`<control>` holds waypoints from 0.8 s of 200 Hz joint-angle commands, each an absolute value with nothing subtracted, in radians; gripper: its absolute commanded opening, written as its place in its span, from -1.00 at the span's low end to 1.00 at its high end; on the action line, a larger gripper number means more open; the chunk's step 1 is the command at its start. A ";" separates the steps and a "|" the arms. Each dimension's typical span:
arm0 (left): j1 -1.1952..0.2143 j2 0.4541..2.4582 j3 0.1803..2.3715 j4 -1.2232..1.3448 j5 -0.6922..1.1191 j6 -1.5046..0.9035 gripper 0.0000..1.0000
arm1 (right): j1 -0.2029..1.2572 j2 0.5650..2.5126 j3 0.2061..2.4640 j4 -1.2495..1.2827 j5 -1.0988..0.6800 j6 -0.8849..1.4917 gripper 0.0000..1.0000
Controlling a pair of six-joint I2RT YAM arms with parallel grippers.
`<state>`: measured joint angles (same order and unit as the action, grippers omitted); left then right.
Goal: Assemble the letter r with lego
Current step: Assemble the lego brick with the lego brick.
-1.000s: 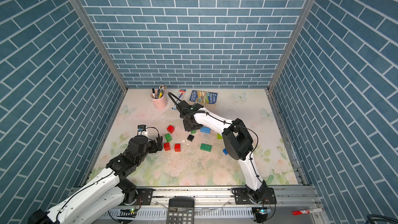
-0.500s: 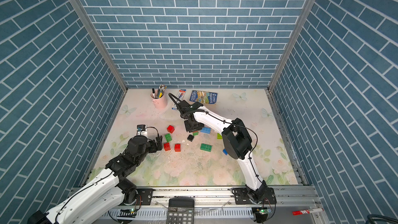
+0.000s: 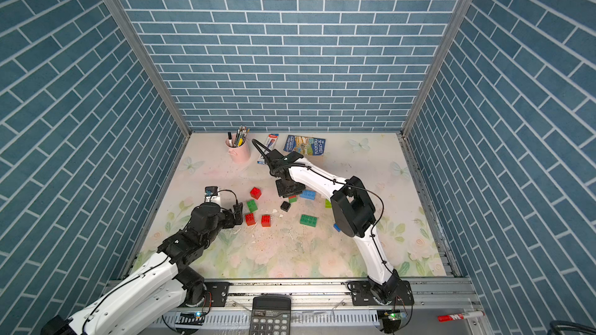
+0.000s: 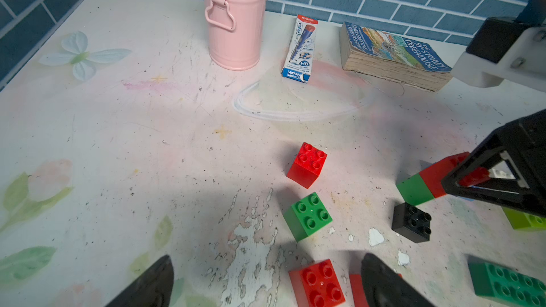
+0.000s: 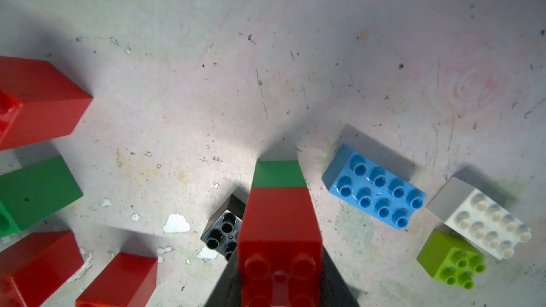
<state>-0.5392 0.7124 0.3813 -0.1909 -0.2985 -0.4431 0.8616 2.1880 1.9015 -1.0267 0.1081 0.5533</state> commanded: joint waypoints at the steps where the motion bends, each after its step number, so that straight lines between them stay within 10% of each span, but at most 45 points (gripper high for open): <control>1: -0.542 0.710 0.397 -0.207 -0.316 -0.435 0.99 | 0.858 2.298 1.832 -1.058 0.085 0.580 -1.00; 160: -0.542 0.747 0.426 -0.195 -0.330 -0.403 0.99 | 0.842 2.417 1.950 -1.078 0.065 0.571 -1.00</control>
<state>-0.5392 0.7425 0.4057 -0.1947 -0.3172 -0.4198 0.8566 2.2593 2.0037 -1.0405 0.1043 0.5529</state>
